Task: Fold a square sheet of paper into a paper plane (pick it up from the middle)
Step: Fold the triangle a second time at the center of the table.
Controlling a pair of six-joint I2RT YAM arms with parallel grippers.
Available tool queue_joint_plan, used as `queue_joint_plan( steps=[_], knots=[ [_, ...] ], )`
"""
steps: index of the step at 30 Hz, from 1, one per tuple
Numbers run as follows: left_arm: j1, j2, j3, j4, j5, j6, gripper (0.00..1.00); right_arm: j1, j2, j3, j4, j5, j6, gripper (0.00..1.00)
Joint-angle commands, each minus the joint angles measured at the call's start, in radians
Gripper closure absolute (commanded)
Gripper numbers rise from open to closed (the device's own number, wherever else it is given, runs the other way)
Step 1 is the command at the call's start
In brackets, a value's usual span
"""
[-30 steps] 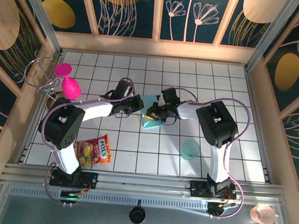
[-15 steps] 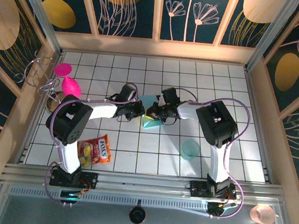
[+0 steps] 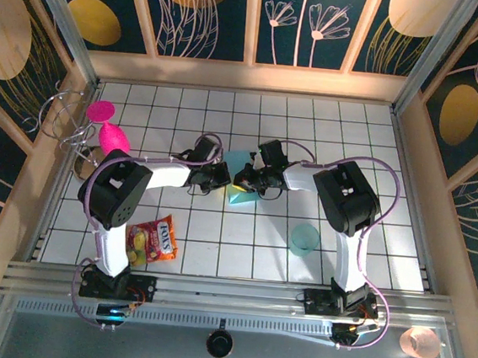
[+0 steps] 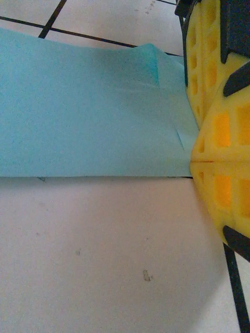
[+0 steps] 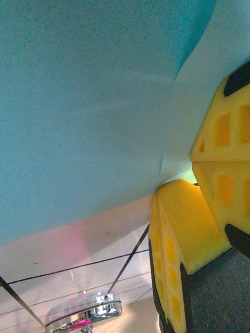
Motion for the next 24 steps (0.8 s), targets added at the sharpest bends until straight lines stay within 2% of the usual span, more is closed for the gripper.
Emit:
queue_joint_plan(
  steps=[1,4,8,24],
  knots=[
    [-0.006,0.018,0.009,-0.07,-0.053,0.013,1.0,-0.013,-0.015,-0.021,0.022,-0.023,0.013,1.0],
    [-0.005,0.016,0.007,-0.075,-0.059,0.018,1.0,-0.021,-0.082,-0.024,0.063,-0.034,0.013,0.99],
    [-0.006,0.016,0.008,-0.067,-0.053,0.026,1.0,-0.078,-0.135,-0.043,0.072,-0.01,-0.021,0.98],
    [-0.006,0.01,0.017,-0.061,-0.037,0.031,1.0,-0.077,-0.002,0.039,-0.048,0.005,-0.137,0.98]
  ],
)
